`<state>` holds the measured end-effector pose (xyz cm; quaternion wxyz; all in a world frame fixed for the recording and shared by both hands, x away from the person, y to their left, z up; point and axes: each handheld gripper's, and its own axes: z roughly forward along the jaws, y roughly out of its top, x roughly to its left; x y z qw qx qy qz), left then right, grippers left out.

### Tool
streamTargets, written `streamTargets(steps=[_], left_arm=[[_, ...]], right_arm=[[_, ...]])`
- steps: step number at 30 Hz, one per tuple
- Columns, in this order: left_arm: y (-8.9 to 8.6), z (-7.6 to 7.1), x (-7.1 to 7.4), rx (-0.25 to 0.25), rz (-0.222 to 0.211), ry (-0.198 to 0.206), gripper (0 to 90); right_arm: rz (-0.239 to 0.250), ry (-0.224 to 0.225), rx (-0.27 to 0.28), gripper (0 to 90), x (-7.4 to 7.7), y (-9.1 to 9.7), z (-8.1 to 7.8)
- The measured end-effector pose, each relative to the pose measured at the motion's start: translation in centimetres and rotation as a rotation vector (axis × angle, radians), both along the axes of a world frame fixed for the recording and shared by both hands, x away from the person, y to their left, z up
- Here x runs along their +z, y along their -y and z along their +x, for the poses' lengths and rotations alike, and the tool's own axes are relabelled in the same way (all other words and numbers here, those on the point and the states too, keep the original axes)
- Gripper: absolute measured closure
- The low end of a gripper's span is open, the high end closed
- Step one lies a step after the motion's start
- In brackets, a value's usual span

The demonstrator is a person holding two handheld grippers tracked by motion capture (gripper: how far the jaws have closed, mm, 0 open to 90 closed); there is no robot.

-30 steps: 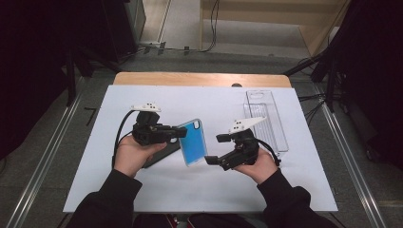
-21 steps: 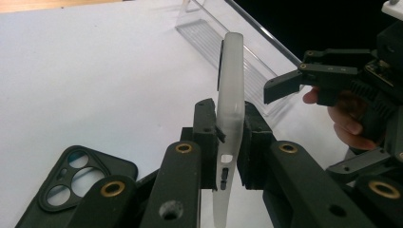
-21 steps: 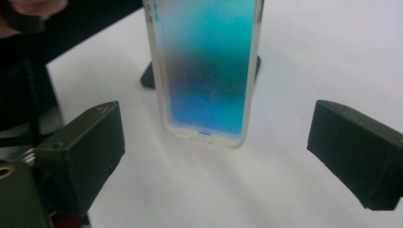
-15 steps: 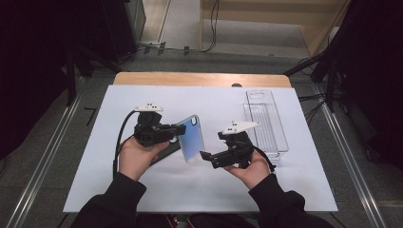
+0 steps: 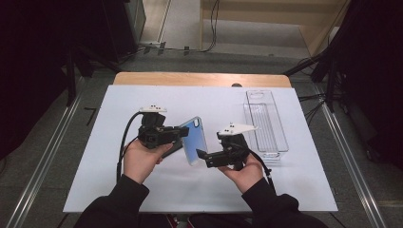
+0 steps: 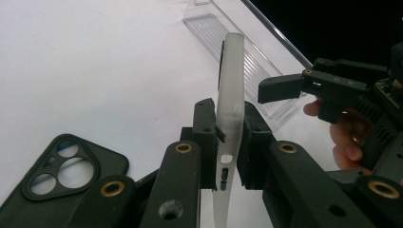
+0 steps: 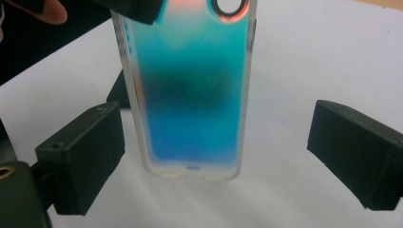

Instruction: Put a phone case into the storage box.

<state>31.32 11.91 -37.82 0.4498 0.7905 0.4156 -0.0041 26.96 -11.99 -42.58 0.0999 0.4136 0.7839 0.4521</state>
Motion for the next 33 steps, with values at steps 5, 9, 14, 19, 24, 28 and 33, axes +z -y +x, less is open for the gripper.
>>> streamTargets(steps=[5,9,14,19,24,28,33], left_arm=[[0.5,-0.2,-0.1,-0.013,0.012,0.01,80.7],[0.9,-0.4,-0.1,-0.019,0.016,0.009,80.7],[1.2,-0.6,-0.2,-0.028,0.018,0.012,80.7],[1.5,-0.6,-0.5,-0.032,0.017,-0.004,80.7],[1.8,-0.8,-0.5,-0.045,0.023,0.001,80.7],[2.1,-1.0,-0.5,-0.048,0.02,-0.006,80.6],[2.4,-1.2,-0.6,-0.054,0.025,-0.005,80.7]], right_arm=[[0.011,-0.001,-0.029,3.5,0.0,-0.3,-0.1],[0.03,-0.012,-0.041,3.5,0.0,-0.6,0.0],[0.034,-0.012,-0.051,3.5,-0.1,-0.9,0.2],[0.032,-0.014,-0.056,3.5,-0.1,-1.2,0.3],[0.024,-0.01,-0.053,3.6,-0.2,-1.6,0.4],[0.023,-0.009,-0.059,3.7,-0.3,-1.8,0.4],[0.017,-0.001,-0.064,4.2,-0.3,-2.0,0.5]])
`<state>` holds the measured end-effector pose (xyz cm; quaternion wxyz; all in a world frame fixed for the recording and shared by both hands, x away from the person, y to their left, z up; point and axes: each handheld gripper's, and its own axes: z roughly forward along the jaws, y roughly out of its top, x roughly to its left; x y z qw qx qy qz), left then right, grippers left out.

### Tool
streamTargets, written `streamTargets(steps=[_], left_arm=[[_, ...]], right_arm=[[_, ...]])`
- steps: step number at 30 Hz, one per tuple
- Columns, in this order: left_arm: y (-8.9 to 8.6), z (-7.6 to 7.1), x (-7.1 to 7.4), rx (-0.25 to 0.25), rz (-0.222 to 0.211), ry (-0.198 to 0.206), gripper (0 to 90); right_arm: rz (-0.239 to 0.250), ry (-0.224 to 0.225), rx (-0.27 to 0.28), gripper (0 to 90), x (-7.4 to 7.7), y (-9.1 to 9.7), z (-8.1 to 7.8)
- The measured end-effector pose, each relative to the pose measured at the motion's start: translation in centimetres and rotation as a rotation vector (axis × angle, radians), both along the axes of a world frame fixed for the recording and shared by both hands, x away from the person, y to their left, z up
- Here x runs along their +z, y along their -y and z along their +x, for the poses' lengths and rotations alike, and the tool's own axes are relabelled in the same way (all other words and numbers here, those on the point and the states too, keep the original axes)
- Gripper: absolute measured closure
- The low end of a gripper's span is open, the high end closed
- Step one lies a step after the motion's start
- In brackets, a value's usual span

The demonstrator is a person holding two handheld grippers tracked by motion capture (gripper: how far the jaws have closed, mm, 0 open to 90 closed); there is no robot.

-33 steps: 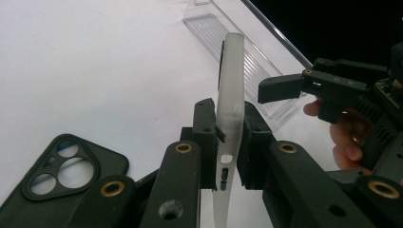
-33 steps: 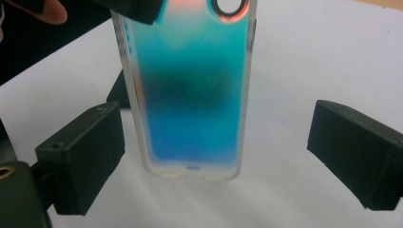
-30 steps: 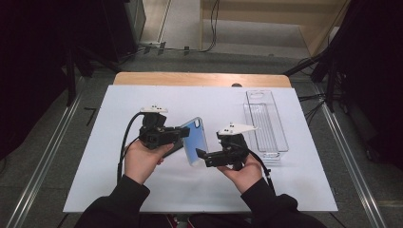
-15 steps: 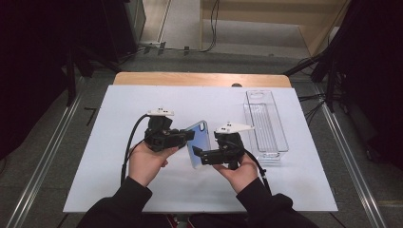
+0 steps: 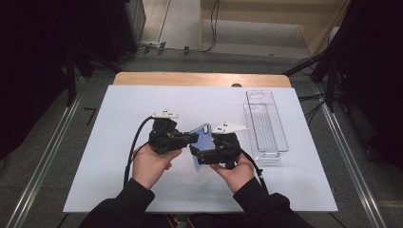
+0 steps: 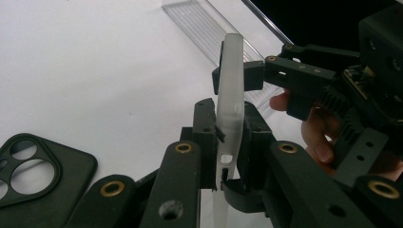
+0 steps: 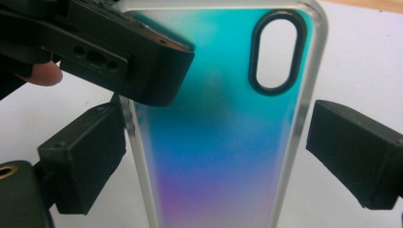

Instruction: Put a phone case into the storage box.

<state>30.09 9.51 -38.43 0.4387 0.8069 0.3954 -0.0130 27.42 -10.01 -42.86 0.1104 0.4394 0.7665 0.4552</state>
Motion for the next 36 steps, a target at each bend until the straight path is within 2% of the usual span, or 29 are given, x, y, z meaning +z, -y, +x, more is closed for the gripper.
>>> streamTargets(steps=[3,8,18,21,23,25,28,33,36], left_arm=[[0.1,-0.1,0.1,0.001,-0.012,0.0,80.6],[0.1,-0.2,0.1,0.007,-0.013,-0.001,80.6],[0.0,-0.2,0.2,0.008,-0.03,0.0,78.9],[-0.2,-0.2,0.6,0.007,-0.041,-0.007,71.9],[-0.2,-0.1,0.8,-0.007,-0.045,-0.019,62.8],[-0.2,-0.2,1.0,-0.013,-0.04,-0.02,61.7],[-0.3,-0.2,1.2,-0.016,-0.049,-0.03,54.3],[-0.8,-0.2,1.4,-0.029,-0.064,-0.022,44.6],[-0.9,-0.1,1.3,-0.048,-0.051,-0.032,42.5]], right_arm=[[-0.009,0.007,-0.001,5.0,0.0,-0.1,0.0],[0.003,0.01,0.009,13.6,0.0,-0.1,-0.1],[0.004,0.017,0.017,15.0,0.1,-0.1,-0.2],[-0.007,0.012,0.024,15.1,-0.1,-0.1,-0.1],[-0.016,0.009,0.026,15.1,-0.1,-0.1,0.0],[-0.016,0.005,0.025,15.1,-0.2,0.0,0.1],[-0.02,0.006,0.025,15.1,-0.2,0.2,0.1],[-0.024,0.008,0.012,15.1,-0.2,0.9,0.3],[-0.022,0.01,0.005,15.1,-0.2,1.4,0.5]])
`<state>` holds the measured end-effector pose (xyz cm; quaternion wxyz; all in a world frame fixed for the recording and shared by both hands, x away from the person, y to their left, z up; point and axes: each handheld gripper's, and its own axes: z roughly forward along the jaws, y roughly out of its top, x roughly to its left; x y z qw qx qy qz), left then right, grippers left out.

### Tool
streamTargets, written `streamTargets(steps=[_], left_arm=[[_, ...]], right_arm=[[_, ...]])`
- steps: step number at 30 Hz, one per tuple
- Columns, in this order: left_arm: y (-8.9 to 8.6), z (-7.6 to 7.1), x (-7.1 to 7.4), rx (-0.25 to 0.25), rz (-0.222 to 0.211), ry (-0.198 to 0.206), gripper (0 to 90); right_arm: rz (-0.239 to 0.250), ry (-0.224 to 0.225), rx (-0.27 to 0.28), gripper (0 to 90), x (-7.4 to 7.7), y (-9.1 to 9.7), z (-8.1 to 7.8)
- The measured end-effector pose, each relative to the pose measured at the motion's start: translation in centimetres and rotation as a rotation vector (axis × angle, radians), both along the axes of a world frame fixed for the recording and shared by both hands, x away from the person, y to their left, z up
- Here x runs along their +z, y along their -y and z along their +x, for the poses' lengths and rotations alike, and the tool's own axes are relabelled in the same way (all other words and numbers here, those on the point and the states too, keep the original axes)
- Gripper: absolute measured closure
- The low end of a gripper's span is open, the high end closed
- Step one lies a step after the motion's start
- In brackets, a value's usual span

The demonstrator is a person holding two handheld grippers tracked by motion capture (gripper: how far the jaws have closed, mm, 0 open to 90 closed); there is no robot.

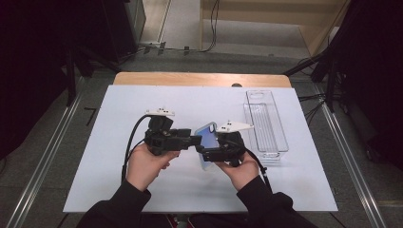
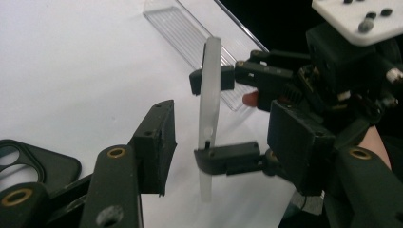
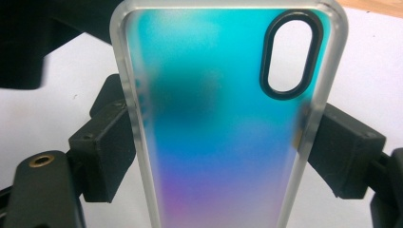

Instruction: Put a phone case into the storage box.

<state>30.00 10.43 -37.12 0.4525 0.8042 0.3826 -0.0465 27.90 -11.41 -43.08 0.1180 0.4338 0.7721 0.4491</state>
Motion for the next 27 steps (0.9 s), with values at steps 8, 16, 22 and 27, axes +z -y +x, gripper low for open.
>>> streamTargets(steps=[8,16,22,27], left_arm=[[-0.2,-0.2,-0.4,-0.093,0.043,0.056,34.0],[-1.2,0.0,-1.6,-0.225,0.067,0.066,31.0],[-2.1,0.0,-2.9,-0.256,0.087,0.143,30.8],[-2.7,-0.2,-4.1,-0.265,0.12,0.152,30.7]], right_arm=[[0.014,0.004,-0.008,15.1,0.1,1.3,0.3],[0.02,0.024,0.046,15.1,0.3,1.9,0.2],[0.028,0.023,0.063,15.1,0.4,2.4,0.3],[0.033,0.018,0.078,15.0,0.4,2.4,0.3]])
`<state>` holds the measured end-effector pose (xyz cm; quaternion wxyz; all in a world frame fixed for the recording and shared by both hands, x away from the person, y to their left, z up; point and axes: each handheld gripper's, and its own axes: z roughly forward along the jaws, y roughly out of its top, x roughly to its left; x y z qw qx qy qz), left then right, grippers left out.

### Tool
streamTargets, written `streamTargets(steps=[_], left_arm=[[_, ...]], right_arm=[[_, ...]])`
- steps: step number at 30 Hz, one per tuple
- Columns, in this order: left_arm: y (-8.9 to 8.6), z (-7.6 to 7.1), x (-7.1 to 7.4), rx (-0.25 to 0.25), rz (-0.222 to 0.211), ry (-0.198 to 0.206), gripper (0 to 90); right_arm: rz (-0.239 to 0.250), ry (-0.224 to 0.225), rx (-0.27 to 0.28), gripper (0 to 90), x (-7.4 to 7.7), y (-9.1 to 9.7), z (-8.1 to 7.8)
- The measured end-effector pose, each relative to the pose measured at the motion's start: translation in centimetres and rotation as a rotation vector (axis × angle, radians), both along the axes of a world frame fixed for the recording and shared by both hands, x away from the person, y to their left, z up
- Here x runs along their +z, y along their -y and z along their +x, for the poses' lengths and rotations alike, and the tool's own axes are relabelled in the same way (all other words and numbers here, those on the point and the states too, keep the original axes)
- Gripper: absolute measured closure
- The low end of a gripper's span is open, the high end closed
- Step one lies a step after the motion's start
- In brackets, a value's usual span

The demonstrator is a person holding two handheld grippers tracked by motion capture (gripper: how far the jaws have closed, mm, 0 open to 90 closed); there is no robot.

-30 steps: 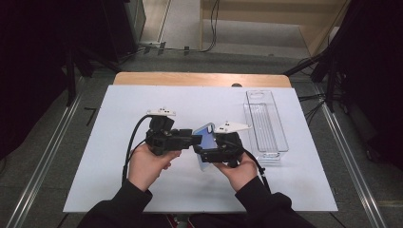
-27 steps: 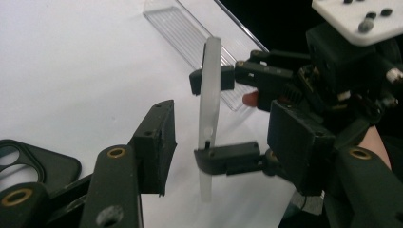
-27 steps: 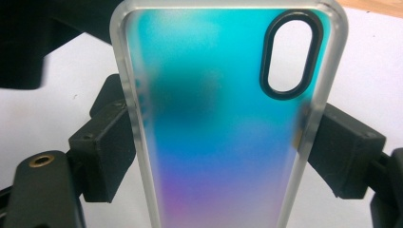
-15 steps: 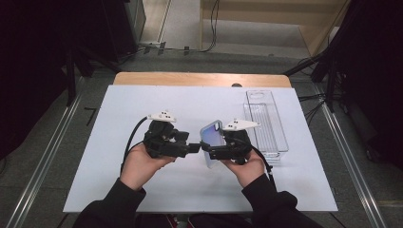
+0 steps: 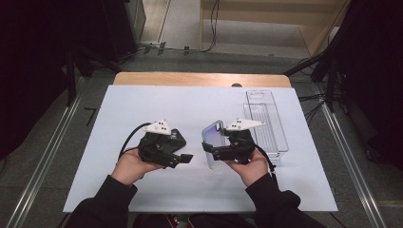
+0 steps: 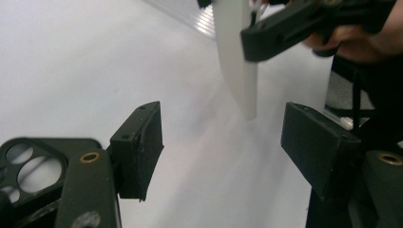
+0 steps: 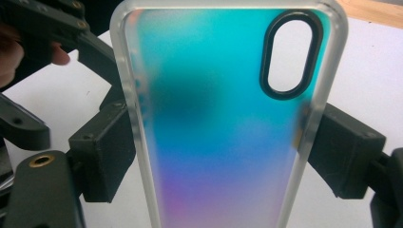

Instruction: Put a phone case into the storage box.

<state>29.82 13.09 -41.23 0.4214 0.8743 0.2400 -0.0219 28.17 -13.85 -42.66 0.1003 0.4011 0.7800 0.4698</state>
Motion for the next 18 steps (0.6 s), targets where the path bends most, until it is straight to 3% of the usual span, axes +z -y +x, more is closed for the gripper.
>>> streamTargets(steps=[9,18], left_arm=[[-1.1,0.2,-1.9,0.005,-0.03,-0.022,30.6],[-2.1,-0.2,-3.1,0.025,-0.024,-0.024,30.7]], right_arm=[[0.008,0.005,0.009,15.1,0.2,0.1,-0.1],[0.038,-0.018,0.045,15.1,0.3,0.2,0.1]])
